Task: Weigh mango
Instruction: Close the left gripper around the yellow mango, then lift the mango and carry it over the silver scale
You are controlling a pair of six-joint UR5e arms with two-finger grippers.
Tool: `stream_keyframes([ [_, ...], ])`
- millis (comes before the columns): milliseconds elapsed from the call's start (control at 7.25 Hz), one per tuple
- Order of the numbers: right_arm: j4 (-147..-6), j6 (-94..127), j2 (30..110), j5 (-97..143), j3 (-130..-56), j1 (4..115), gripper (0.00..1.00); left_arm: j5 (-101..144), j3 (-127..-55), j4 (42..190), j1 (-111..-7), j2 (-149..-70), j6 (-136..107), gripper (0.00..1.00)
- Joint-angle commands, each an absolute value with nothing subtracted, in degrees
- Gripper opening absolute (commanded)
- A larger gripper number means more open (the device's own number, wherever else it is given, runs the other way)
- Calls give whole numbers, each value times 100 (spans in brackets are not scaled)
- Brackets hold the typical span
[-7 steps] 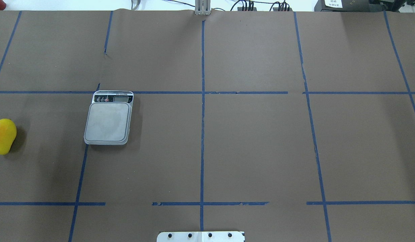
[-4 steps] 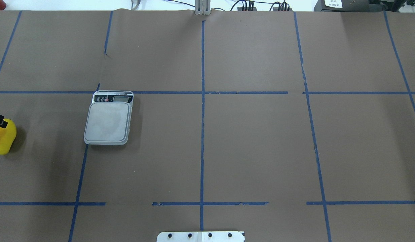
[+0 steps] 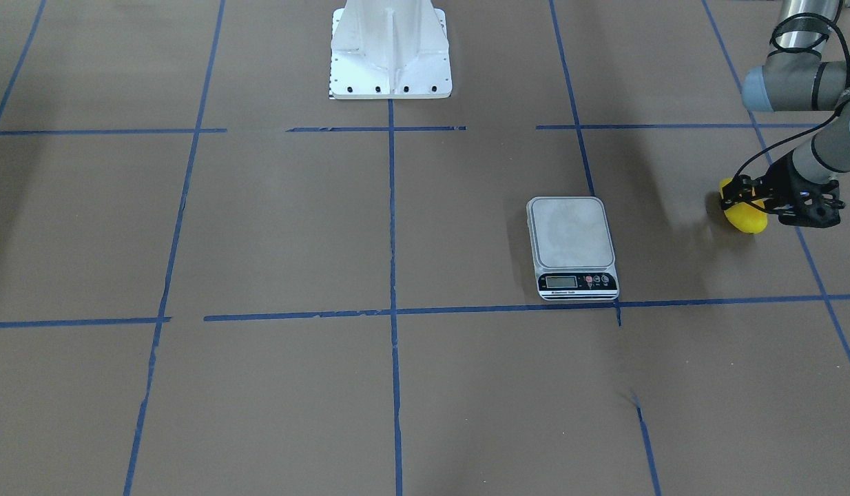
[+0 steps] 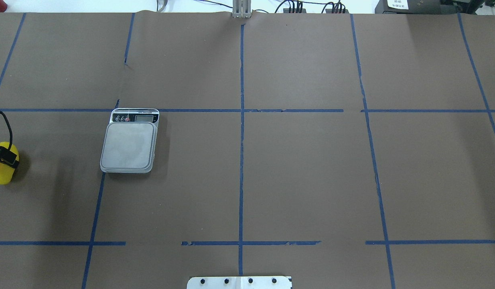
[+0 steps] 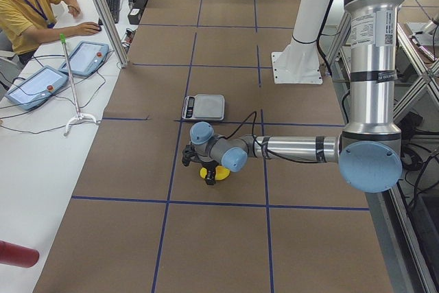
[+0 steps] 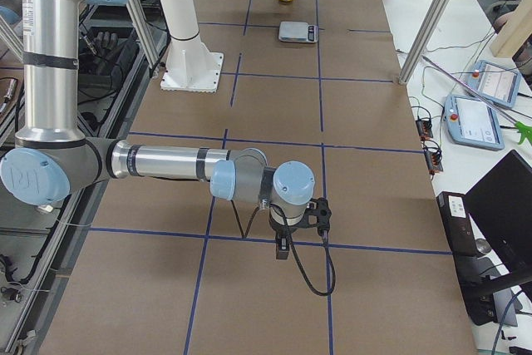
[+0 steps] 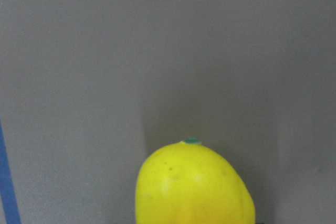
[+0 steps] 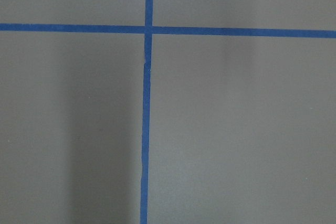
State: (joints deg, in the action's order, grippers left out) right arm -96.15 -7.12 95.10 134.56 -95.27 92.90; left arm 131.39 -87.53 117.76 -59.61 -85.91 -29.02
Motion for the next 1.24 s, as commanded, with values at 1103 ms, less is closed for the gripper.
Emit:
stream_keyframes([
  [1103, -9615, -712, 9510, 13456, -9527, 9290, 100, 13000, -9405, 10582, -4914, -11021, -5370, 0],
])
